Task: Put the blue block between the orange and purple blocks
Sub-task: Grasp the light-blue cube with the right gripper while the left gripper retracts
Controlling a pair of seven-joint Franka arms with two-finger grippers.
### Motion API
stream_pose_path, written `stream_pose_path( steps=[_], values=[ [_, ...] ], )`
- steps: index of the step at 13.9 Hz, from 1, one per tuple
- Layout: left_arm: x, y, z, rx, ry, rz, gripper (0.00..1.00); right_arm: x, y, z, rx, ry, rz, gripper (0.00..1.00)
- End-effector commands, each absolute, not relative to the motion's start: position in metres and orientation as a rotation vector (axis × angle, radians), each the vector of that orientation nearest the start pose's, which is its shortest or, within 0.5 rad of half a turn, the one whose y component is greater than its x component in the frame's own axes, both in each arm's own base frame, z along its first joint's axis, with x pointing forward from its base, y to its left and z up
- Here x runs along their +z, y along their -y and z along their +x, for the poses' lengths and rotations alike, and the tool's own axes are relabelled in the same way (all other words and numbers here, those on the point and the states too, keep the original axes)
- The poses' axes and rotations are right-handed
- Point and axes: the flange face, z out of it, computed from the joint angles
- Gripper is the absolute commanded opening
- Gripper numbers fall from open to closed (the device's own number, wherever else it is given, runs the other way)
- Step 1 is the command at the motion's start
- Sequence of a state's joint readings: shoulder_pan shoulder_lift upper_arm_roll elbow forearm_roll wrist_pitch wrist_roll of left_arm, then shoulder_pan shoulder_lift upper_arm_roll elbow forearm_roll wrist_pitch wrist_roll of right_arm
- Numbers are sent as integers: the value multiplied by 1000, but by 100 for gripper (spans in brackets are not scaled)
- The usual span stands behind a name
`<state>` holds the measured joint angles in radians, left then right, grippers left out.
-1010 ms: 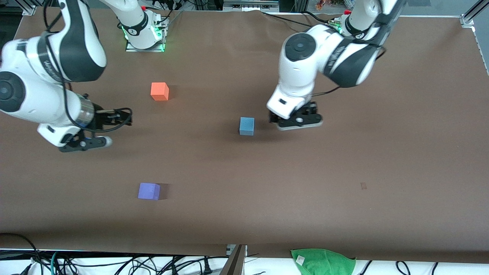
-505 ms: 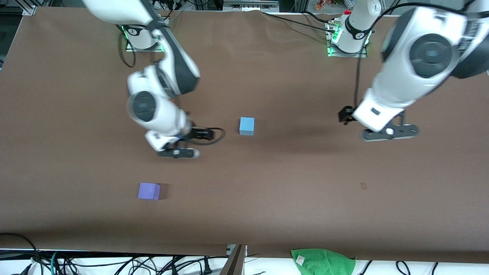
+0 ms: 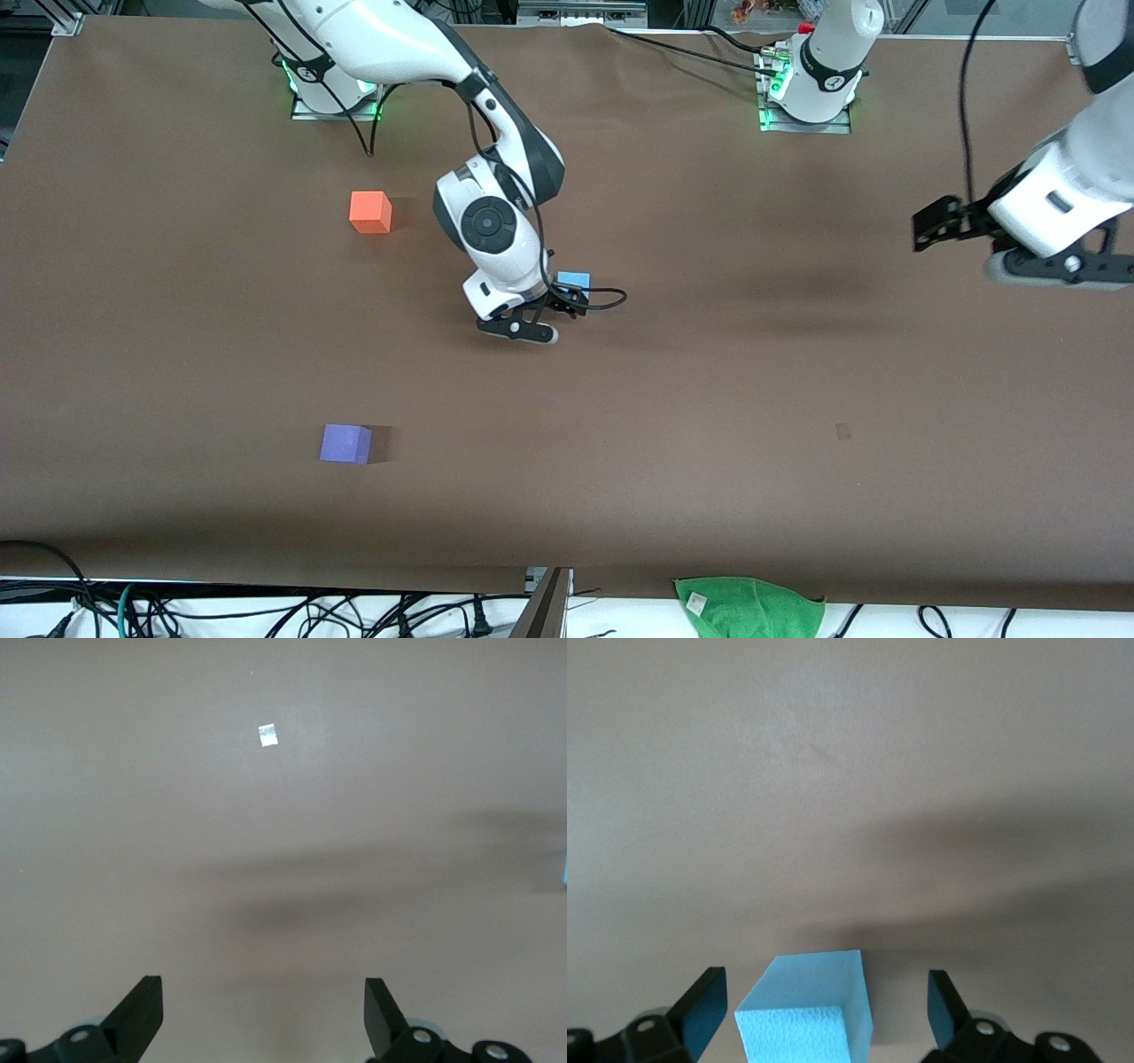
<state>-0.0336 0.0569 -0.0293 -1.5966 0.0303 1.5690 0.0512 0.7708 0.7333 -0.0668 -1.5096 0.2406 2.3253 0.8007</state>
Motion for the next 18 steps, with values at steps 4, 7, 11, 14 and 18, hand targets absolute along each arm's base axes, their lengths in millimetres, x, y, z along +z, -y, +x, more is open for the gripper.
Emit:
stream_pose_path(
  steps=[4, 7, 11, 14, 18],
  values=[
    [566, 20, 545, 70, -248, -3117, 100, 230, -503, 521, 57, -373, -2957, 100],
    [558, 22, 551, 89, -200, -3118, 100, 209, -516, 507, 49, -402, -2955, 100],
    [557, 19, 552, 92, -186, -3119, 100, 198, -511, 502, 68, -449, -2968, 98],
    [555, 14, 554, 94, -169, -3122, 100, 202, -503, 511, 53, -447, -2969, 41],
    [557, 14, 554, 89, -171, -3122, 100, 236, -445, 560, 24, -483, -2962, 0]
  ],
)
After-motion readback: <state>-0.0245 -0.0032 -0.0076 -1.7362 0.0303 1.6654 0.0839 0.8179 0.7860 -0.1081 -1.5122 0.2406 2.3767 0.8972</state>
